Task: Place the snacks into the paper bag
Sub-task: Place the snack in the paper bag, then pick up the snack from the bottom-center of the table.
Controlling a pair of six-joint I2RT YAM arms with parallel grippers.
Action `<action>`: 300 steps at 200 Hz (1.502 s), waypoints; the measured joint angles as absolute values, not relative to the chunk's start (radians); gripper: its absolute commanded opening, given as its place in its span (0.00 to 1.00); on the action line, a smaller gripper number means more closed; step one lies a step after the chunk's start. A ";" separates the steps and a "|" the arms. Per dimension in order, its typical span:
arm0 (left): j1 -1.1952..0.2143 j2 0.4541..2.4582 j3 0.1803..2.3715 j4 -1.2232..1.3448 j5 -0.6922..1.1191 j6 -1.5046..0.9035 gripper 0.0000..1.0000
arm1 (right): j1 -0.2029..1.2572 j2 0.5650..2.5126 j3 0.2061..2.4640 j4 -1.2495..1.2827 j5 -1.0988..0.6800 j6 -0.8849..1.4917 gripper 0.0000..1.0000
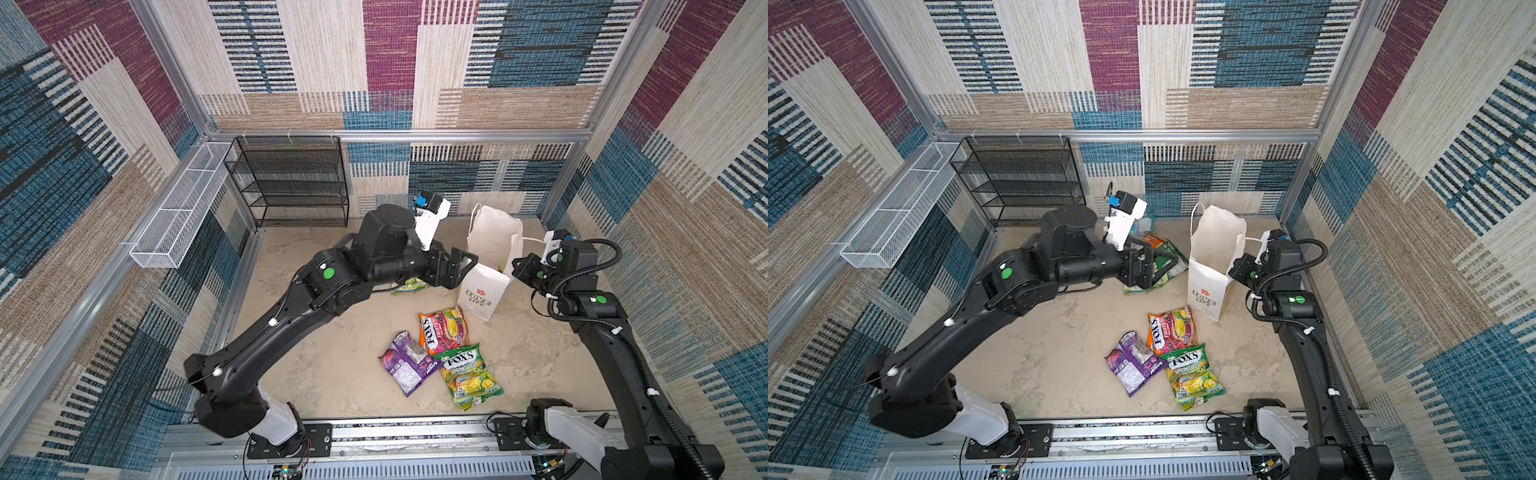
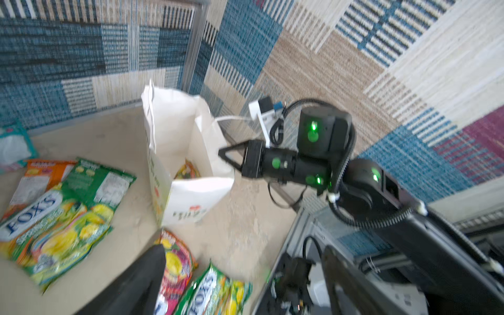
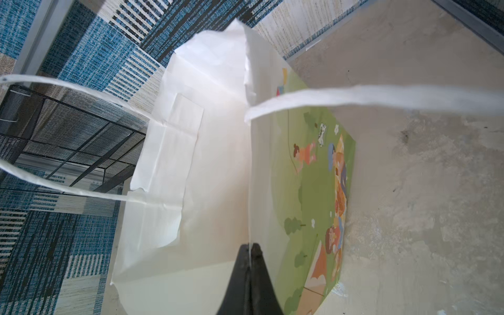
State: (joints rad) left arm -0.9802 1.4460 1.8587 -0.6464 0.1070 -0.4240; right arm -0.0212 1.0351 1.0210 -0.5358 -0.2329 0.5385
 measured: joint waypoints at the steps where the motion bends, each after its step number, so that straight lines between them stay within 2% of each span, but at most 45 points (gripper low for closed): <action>1: -0.980 1.433 1.846 -0.643 0.106 -0.424 0.94 | -0.021 1.035 1.021 -0.536 -0.233 0.540 0.00; 32: -0.980 1.158 1.592 -0.621 0.025 -0.427 1.00 | -0.021 1.019 1.021 -0.535 -0.236 0.545 0.00; 52: -0.979 1.000 1.449 -0.643 -0.055 -0.446 0.99 | -0.021 1.016 1.021 -0.535 -0.236 0.545 0.00; 89: -0.974 0.869 1.255 -0.760 -0.147 -0.531 1.00 | -0.021 1.017 1.021 -0.536 -0.236 0.544 0.00; 108: -0.971 0.878 1.168 -0.802 -0.137 -0.585 0.99 | -0.021 1.021 1.022 -0.536 -0.237 0.544 0.00; 143: -0.964 0.947 0.971 -0.759 0.016 -0.675 1.00 | -0.022 1.026 1.022 -0.536 -0.244 0.543 0.00; 178: -0.960 1.072 0.848 -0.633 0.167 -0.775 0.93 | -0.022 1.024 1.020 -0.536 -0.256 0.532 0.00; 213: -0.948 1.180 0.833 -0.540 0.192 -0.848 0.86 | -0.022 1.020 1.004 -0.522 -0.270 0.532 0.00; 281: -0.902 1.342 0.870 -0.524 0.133 -0.868 0.87 | -0.022 1.017 1.003 -0.521 -0.296 0.508 0.00; 300: -0.873 1.384 0.879 -0.521 0.135 -0.839 0.83 | -0.022 1.017 1.008 -0.523 -0.298 0.495 0.00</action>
State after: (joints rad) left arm -0.8734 1.3838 0.8795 -0.5213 0.1352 -0.8387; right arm -0.0216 1.0172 1.0080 -0.5232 -0.2977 0.4950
